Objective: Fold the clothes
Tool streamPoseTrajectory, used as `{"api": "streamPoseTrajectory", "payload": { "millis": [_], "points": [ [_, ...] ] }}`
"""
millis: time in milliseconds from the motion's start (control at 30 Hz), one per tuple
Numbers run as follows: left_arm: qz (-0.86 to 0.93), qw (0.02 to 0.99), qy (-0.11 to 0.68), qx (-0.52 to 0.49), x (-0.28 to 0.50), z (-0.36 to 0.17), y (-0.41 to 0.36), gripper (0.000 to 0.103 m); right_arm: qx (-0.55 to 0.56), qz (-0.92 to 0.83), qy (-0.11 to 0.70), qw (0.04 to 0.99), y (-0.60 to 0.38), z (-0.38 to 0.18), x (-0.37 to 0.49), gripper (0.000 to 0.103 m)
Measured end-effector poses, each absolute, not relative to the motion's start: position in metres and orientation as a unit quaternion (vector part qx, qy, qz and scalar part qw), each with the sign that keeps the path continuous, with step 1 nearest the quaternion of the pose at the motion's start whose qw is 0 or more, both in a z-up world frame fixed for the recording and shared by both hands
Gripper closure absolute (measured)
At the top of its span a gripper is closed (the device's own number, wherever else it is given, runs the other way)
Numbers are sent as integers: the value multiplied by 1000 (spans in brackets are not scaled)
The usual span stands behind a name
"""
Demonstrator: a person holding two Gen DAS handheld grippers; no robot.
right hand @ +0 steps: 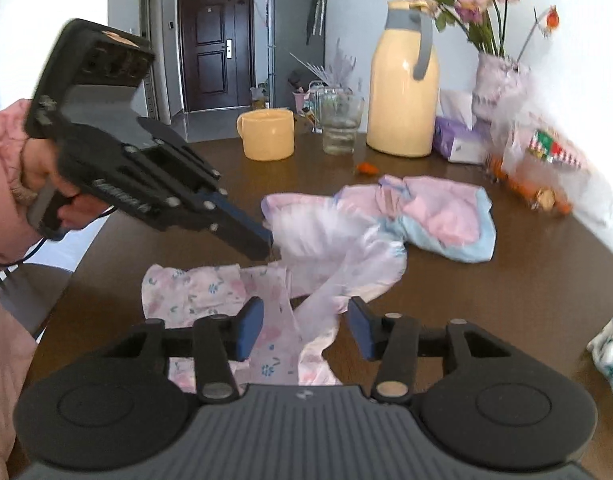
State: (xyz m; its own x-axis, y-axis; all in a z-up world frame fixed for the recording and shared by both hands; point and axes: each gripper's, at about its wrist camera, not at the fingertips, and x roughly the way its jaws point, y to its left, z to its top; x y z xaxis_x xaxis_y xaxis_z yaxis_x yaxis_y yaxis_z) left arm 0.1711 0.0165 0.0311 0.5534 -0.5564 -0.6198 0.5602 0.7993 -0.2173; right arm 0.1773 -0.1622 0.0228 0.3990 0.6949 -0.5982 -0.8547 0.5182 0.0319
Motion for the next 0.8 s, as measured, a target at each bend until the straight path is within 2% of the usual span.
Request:
{"api": "streamPoseTrajectory", "payload": {
  "millis": [100,167,200,233,300,467,567,633,800],
  "points": [
    [-306,881,361,-16,178,21,8,99,-133,471,288,823,-158,11,179,64],
    [-290,890,350,-36,180,23,17,89,-126,469,288,825,-158,5,180,64],
    [-275,896,345,-41,181,25,25,76,-124,466,286,828,-159,3,180,64],
    [-259,903,340,-44,182,28,33,57,-122,463,284,831,-160,1,180,64],
    [-222,913,339,-53,190,29,51,42,-117,458,283,835,-160,-3,182,64],
    [-202,896,386,-91,217,14,80,44,-104,453,287,838,-160,-15,188,64],
    [-205,890,399,-82,228,5,80,49,-101,449,284,841,-161,-20,188,64],
    [-208,886,407,-77,234,-1,80,56,-101,450,281,842,-161,-20,186,64],
    [-198,885,418,-47,247,-8,73,58,-117,447,269,845,-159,-23,179,64]
  ]
}}
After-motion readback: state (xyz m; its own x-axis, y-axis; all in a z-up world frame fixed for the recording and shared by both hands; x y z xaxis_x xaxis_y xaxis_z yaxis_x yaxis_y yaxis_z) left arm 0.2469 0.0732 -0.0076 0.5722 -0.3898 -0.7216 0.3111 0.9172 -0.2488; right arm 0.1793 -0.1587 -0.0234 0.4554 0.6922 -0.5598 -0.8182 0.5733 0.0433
